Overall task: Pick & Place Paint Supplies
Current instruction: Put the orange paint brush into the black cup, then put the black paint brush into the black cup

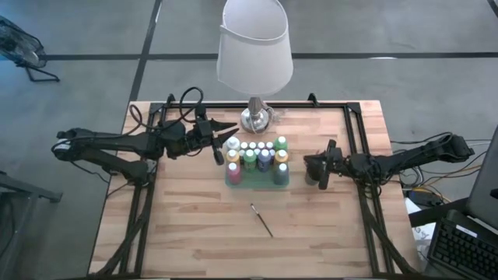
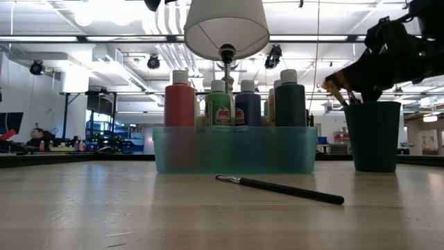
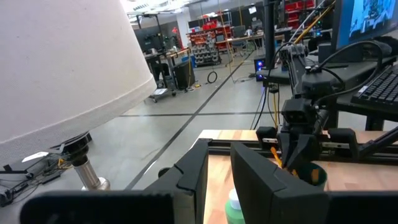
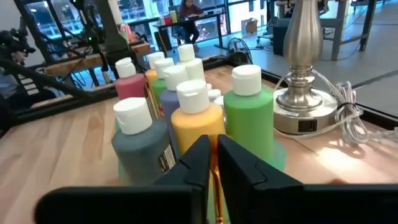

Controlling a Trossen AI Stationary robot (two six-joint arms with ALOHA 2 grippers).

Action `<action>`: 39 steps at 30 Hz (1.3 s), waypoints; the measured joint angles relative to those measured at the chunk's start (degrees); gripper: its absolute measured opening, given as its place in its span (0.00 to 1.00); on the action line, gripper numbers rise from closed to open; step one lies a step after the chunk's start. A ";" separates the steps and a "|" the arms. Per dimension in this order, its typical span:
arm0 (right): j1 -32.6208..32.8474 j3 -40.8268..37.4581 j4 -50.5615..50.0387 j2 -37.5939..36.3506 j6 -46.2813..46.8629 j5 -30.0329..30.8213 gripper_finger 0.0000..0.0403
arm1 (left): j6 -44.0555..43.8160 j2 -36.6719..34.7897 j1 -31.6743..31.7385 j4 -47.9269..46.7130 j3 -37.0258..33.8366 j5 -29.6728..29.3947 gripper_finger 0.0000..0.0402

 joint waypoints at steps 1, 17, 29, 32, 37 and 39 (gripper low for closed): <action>0.00 0.13 -0.01 0.00 0.04 -0.07 0.09 | 0.00 0.00 0.00 0.00 0.00 -0.02 0.19; 0.00 23.16 -21.47 0.71 -0.93 -1.17 0.49 | 0.02 0.00 0.00 -0.04 0.00 0.52 0.19; 0.18 53.11 -54.85 10.65 8.29 -1.27 0.42 | -1.87 -0.05 0.00 -5.31 0.00 5.23 0.19; 0.26 58.38 -58.32 14.45 11.22 -2.05 0.37 | -1.95 -0.25 -0.02 -7.70 0.00 7.19 0.19; 3.18 66.95 -60.95 22.72 14.83 -4.57 0.31 | -0.90 -0.92 -0.02 -11.56 0.00 7.36 0.19; 5.43 70.48 -61.56 26.67 14.55 -4.63 0.28 | -0.34 -1.22 0.00 -12.63 0.00 7.34 0.19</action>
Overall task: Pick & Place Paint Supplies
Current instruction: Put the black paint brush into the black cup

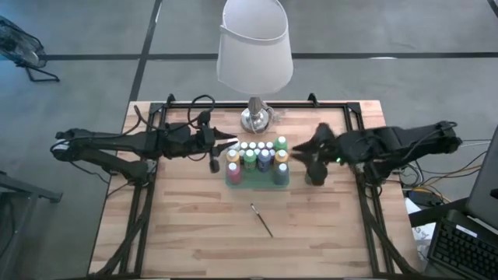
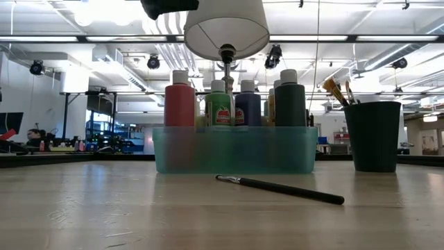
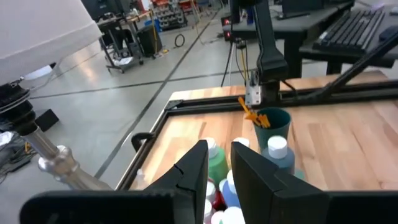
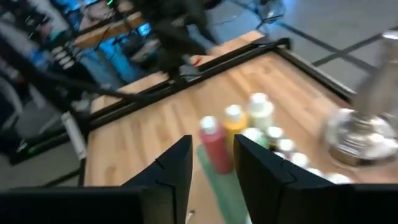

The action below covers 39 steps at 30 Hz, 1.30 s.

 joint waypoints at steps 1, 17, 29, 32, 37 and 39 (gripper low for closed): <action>0.99 1.89 -0.36 2.08 -0.13 0.17 0.27 | 0.42 -0.08 0.00 -0.47 0.00 -0.01 0.19; 9.91 20.26 -4.97 25.13 14.76 2.06 0.13 | 3.60 -1.39 0.29 -1.75 0.00 -1.09 0.19; 15.02 30.73 -5.86 37.02 19.36 11.46 0.03 | 5.84 -3.85 3.80 -3.04 0.00 -1.28 0.19; 16.16 32.60 -6.89 39.11 19.96 15.88 0.03 | 6.92 -3.90 4.20 -3.25 0.00 -1.30 0.19; 17.51 36.05 -11.90 42.90 25.48 22.67 0.02 | 6.96 -4.48 4.44 -4.82 0.00 -1.39 0.19; 17.73 36.64 -13.97 44.37 27.25 23.20 0.02 | 6.49 -4.90 4.48 -5.27 0.00 -1.38 0.19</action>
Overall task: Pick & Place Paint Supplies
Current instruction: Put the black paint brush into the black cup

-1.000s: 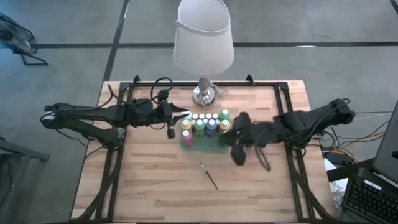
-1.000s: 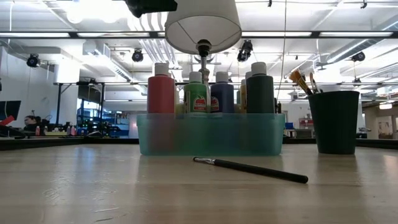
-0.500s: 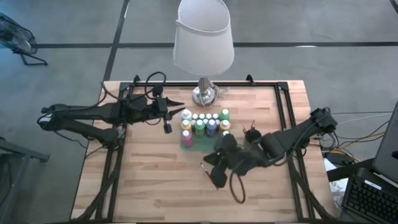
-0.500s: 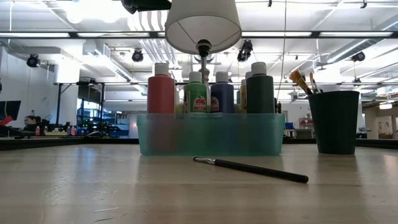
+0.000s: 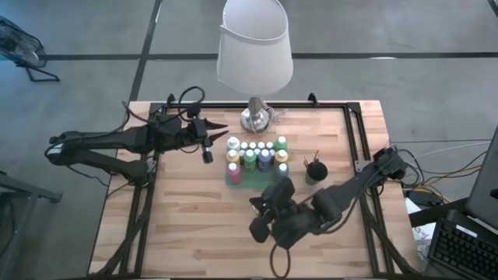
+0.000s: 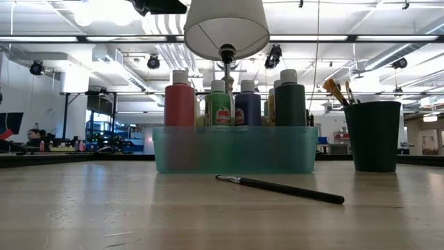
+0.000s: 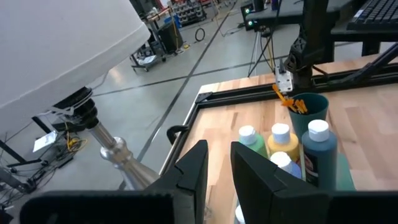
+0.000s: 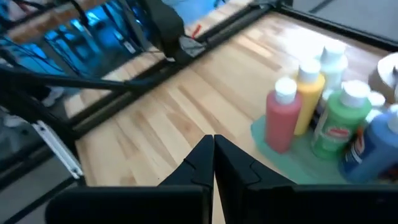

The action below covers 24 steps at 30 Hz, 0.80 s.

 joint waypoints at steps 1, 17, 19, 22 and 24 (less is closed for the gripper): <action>0.01 0.03 -0.41 0.78 0.94 -0.03 0.02 | -0.12 -0.25 0.00 -0.41 0.00 0.01 0.19; -0.06 -0.15 -4.09 10.35 17.04 -7.72 0.08 | -0.02 -0.87 0.04 -3.63 -0.44 0.01 0.19; -0.16 -0.15 -4.10 11.46 17.69 -7.62 0.13 | -0.02 -0.87 0.04 -3.47 -0.44 0.01 0.19; -0.74 -0.15 -4.16 13.29 17.41 -7.53 0.21 | -0.21 -0.87 0.04 -3.52 -0.44 0.01 0.19; -1.24 -0.15 -4.25 14.71 17.47 -7.42 0.27 | -0.39 -0.87 0.04 -3.36 -0.44 0.01 0.19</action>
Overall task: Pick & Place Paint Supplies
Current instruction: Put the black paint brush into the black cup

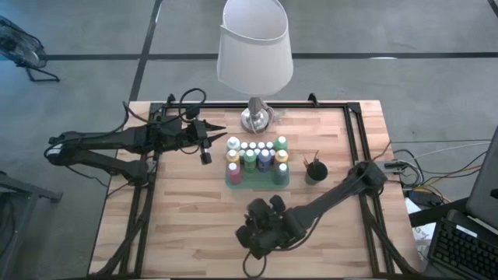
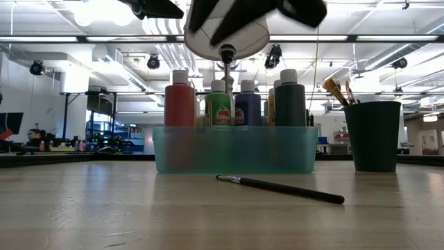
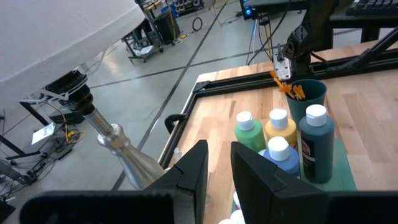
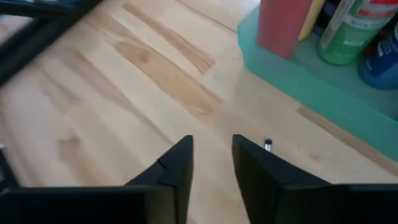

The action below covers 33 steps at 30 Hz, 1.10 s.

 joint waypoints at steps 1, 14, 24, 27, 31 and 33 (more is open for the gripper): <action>-0.33 0.00 0.00 0.88 0.32 -0.16 0.29 | -0.02 0.00 0.00 0.04 0.00 0.02 0.19; -3.25 -0.28 0.17 8.91 6.20 -2.35 0.50 | 0.01 0.44 0.04 -0.26 -0.09 0.37 0.19; -3.67 -0.38 -0.27 9.88 7.14 -2.02 0.49 | -1.11 1.60 0.07 0.47 -0.11 0.50 0.19; -3.83 -1.52 -0.29 9.77 7.44 -0.19 0.48 | -1.35 2.12 0.07 0.60 -0.11 0.50 0.19; -4.13 -4.07 2.03 9.77 8.97 -0.36 0.46 | -1.37 2.52 0.08 0.65 -0.11 0.50 0.19; -4.28 -5.28 4.43 9.76 9.06 -0.60 0.47 | -1.14 2.60 0.11 0.68 -0.11 0.50 0.19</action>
